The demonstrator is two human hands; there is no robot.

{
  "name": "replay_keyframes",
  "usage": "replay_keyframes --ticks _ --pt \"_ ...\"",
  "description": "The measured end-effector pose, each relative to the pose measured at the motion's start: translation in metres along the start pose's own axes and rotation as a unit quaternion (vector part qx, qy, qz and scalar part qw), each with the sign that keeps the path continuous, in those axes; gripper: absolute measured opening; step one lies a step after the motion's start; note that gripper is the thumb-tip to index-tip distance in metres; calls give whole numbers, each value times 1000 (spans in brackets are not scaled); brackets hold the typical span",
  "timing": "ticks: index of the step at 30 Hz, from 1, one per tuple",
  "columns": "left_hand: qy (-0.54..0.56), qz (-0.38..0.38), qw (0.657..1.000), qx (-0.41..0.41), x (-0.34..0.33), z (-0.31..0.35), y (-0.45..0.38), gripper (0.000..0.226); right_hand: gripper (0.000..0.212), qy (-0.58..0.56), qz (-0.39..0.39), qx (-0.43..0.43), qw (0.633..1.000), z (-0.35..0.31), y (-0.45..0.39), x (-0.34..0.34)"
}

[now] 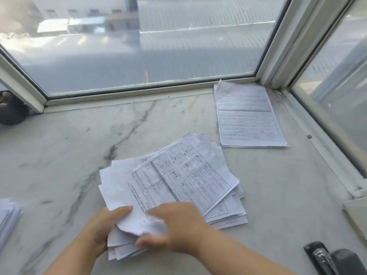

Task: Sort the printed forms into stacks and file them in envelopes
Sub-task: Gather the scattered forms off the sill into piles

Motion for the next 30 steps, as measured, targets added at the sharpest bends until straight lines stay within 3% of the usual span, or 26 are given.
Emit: replay_keyframes --ticks 2,4,5,8,10,19,22,25,27,30 --pt "-13 6 1000 8 0 -2 0 35 66 -57 116 -57 990 45 -10 49" --pt "-8 6 1000 19 -2 -3 -1 36 64 -44 235 -142 960 110 -19 104" --pt "-5 7 1000 22 -3 -3 -1 38 72 -14 257 -190 948 142 -24 127" --pt "3 1 1000 25 -5 -1 -2 42 111 89 186 -296 933 217 -44 160" --pt "3 -11 1000 29 -5 -1 -4 43 118 104 147 -311 933 246 -55 165" --pt "12 -34 998 42 -6 -2 -9 44 74 134 235 -287 919 263 -70 174" --pt "13 -30 999 34 -10 -1 -6 43 48 95 259 -274 921 271 -68 189" --pt "9 -14 1000 18 -7 -1 -7 43 43 30 286 -276 917 281 -56 204" --pt "14 -11 1000 18 -5 -2 -8 42 26 -19 327 -274 904 278 -44 210" --pt "19 -24 999 25 -6 -1 -7 42 19 -56 373 -260 889 249 -31 207"
Point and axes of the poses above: each hand's wrist, its own y-axis away from the middle knuckle, its own x-axis out of the back of the hand, z = x × y, the point moved 5 cm from there along -y, towards the middle knuckle, and after that the axes turned 8 degrees about -x, right-handed, at the moved point
